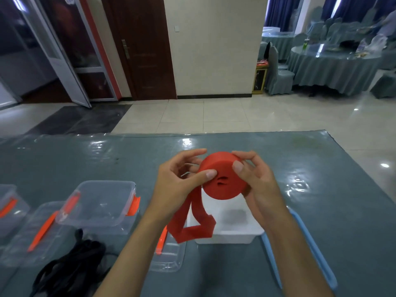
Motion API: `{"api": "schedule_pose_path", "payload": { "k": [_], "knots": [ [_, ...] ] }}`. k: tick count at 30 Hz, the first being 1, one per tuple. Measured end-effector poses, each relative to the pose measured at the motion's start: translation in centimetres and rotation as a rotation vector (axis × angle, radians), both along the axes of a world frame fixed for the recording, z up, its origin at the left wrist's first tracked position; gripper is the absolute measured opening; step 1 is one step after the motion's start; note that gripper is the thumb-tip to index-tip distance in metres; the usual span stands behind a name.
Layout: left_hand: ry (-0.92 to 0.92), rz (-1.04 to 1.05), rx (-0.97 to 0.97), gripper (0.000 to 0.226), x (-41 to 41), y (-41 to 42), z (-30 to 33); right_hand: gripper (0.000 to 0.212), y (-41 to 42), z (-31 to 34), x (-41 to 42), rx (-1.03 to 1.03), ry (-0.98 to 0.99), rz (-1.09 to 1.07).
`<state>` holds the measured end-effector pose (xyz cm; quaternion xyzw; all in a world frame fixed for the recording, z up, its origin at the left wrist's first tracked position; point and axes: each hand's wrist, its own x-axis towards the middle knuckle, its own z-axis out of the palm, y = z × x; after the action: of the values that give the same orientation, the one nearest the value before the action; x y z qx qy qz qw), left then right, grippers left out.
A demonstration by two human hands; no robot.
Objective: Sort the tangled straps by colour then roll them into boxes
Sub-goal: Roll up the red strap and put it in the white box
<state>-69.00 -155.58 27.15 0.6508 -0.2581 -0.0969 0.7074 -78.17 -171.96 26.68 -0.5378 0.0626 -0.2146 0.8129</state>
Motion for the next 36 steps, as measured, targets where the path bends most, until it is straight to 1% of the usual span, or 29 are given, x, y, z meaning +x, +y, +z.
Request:
{"api": "schedule_pose_path", "payload": {
  "k": [2, 4, 7, 9, 13, 15, 17, 19, 22, 23, 26, 28, 29, 31, 33, 36],
  "knots": [
    [0.028, 0.055, -0.051, 0.048, -0.8, -0.4, -0.2, 0.038, -0.4, -0.3, -0.3, -0.097, 0.021, -0.048],
    [0.035, 0.083, -0.077, 0.047, -1.5, -0.7, -0.3, 0.039, -0.9, -0.2, -0.8, -0.219, 0.003, -0.039],
    [-0.007, 0.106, -0.071, 0.042, -2.1, -0.7, 0.1, 0.052, -2.4, 0.4, -1.7, -0.389, -0.025, 0.105],
    [-0.056, 0.104, -0.045, 0.04, -2.5, -0.8, 0.5, 0.049, -3.4, 0.9, -2.2, -0.453, -0.046, 0.151],
    [-0.094, 0.028, 0.024, 0.039, -2.9, -1.2, 1.1, 0.039, -3.9, 1.1, -2.6, -0.466, -0.12, 0.042],
    [-0.125, -0.056, 0.076, 0.038, -2.8, -0.9, 1.2, 0.036, -3.5, 0.9, -2.6, -0.407, -0.164, -0.031],
    [-0.123, -0.118, 0.068, 0.042, -2.7, -0.6, 1.3, 0.033, -3.2, 0.6, -2.7, -0.359, -0.206, -0.082],
    [-0.116, -0.114, 0.031, 0.04, -3.0, -0.7, 1.6, 0.032, -3.2, 0.1, -3.1, -0.379, -0.208, -0.085],
    [-0.167, -0.037, 0.008, 0.032, -3.3, -1.4, 2.1, 0.045, -3.7, -0.1, -3.4, -0.448, -0.073, 0.018],
    [-0.179, -0.024, -0.005, 0.03, -3.3, -1.7, 2.1, 0.049, -3.9, -0.1, -3.5, -0.466, -0.055, 0.048],
    [-0.149, -0.008, -0.072, 0.028, -3.4, -2.4, 2.0, 0.052, -4.1, 0.4, -3.8, -0.488, -0.095, 0.03],
    [-0.177, -0.026, -0.049, 0.027, -3.1, -2.5, 2.0, 0.066, -4.4, 0.7, -3.9, -0.515, -0.127, -0.004],
    [-0.198, -0.042, -0.016, 0.027, -2.9, -2.4, 2.1, 0.069, -4.5, 0.6, -3.9, -0.527, -0.14, -0.023],
    [-0.212, -0.097, 0.042, 0.031, -2.5, -2.1, 2.3, 0.06, -4.6, 0.3, -3.8, -0.524, -0.171, -0.055],
    [-0.196, -0.158, 0.061, 0.035, -2.5, -1.8, 2.3, 0.05, -4.7, -0.2, -3.7, -0.5, -0.17, -0.057],
    [-0.219, -0.166, 0.072, 0.034, -2.5, -1.9, 1.8, 0.049, -4.4, -1.0, -3.5, -0.485, -0.127, -0.016]
  ]
}}
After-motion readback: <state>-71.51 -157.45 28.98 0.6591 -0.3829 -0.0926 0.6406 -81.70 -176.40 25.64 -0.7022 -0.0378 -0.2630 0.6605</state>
